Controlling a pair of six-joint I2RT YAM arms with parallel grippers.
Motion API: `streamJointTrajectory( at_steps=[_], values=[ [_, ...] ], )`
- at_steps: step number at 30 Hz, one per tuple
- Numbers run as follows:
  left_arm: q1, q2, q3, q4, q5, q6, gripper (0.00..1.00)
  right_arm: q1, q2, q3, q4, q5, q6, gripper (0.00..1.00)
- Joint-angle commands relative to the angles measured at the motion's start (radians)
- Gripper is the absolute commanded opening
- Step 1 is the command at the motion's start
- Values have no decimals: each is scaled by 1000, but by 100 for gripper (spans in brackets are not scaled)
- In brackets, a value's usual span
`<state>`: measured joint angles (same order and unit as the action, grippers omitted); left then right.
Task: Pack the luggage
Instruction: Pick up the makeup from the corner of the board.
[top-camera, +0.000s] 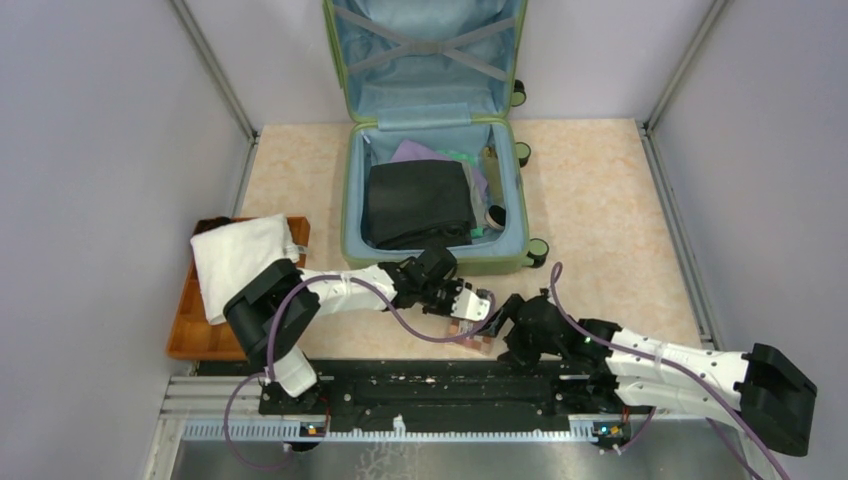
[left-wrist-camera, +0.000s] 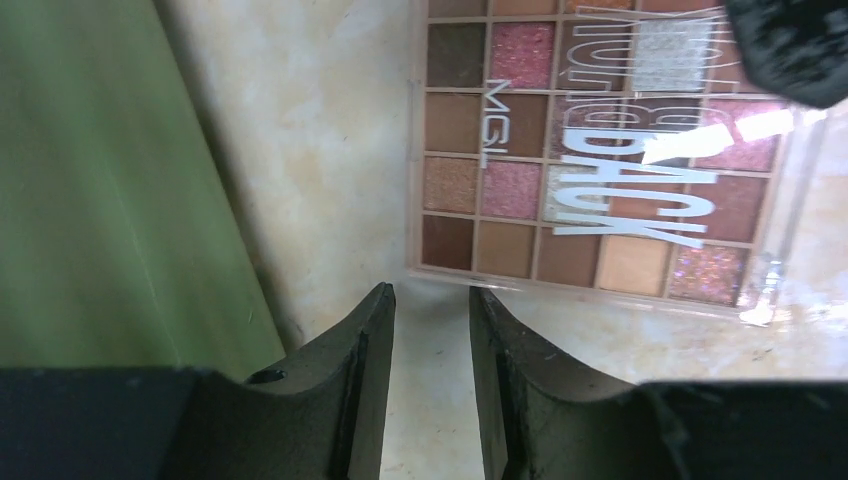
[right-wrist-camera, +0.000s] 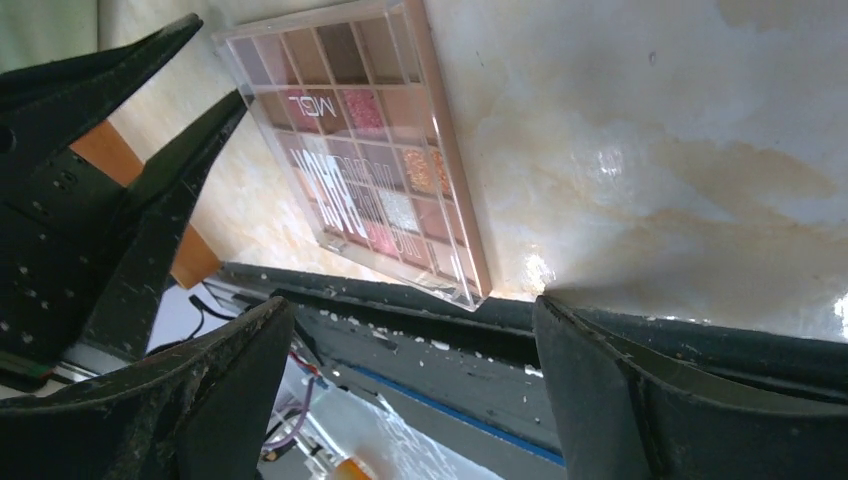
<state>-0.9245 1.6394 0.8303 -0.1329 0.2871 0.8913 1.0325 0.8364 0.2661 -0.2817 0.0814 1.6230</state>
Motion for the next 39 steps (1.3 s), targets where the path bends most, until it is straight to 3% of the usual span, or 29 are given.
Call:
streamJointTrajectory(
  at_steps=[1, 12, 18, 25, 32, 39],
  values=[
    [-40, 21, -14, -39, 72, 0, 41, 23, -8, -28, -41, -37, 70, 90],
    [-100, 2, -16, -102, 104, -77, 40, 50, -6, -70, -19, -8, 142, 89],
    [-101, -10, -24, -135, 138, -106, 40, 51, -36, -188, 199, 72, 210, 75],
    [-107, 8, -19, -143, 158, -84, 40, 51, -11, -186, 317, 146, 188, 58],
    [-122, 14, -19, -146, 154, -73, 39, 56, 5, -168, 350, 186, 159, 40],
    [-144, 15, -24, -157, 149, -57, 39, 90, -128, -132, 239, 257, 106, 24]
  ],
)
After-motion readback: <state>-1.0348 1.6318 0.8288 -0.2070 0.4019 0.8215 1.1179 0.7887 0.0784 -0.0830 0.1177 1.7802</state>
